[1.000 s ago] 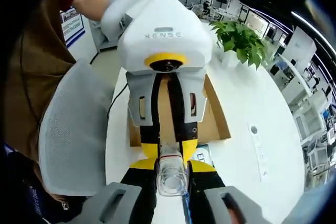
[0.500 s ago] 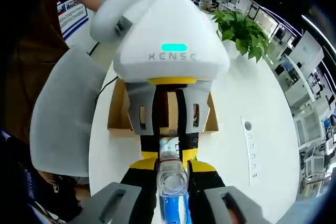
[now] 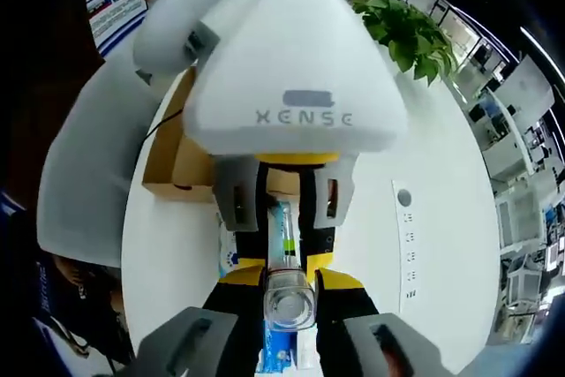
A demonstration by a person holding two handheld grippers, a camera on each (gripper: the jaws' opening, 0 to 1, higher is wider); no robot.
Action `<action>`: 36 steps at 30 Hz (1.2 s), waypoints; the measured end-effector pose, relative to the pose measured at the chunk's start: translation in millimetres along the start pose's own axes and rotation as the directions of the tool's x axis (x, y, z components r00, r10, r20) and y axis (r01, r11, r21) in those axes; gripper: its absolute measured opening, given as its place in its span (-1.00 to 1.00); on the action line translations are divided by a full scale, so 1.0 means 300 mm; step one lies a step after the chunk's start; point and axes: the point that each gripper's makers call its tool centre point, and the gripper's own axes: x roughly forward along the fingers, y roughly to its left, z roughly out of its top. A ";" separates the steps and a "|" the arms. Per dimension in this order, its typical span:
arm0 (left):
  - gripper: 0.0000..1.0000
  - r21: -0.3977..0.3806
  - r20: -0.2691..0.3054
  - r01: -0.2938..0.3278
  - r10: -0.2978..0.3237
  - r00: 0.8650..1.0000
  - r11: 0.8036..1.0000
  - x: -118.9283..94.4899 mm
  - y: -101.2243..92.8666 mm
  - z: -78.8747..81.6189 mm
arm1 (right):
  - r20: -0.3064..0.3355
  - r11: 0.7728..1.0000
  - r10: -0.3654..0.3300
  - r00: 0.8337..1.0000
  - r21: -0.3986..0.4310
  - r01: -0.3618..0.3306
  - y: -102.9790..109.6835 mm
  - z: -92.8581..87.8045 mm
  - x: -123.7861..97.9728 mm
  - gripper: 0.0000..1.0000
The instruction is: Operate the shoe box by opening the lid, removing the specified soft item, and placing it in the target area until the item is outside and the box remains undamaged.
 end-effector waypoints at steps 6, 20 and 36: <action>-0.62 -0.010 -0.007 0.000 0.000 1.000 1.000 0.033 0.025 -0.040 | -0.015 1.000 0.016 1.000 -0.010 -0.016 -0.030 -0.023 0.054 -0.66; -0.62 -0.027 -0.021 0.016 -0.017 1.000 0.999 0.128 0.087 -0.108 | -0.050 0.999 0.030 0.998 -0.013 -0.031 -0.105 -0.101 0.157 -0.66; -0.62 -0.023 -0.040 0.018 -0.018 0.999 1.000 0.211 0.143 -0.166 | -0.079 0.999 0.032 0.996 -0.014 -0.033 -0.110 -0.154 0.213 -0.66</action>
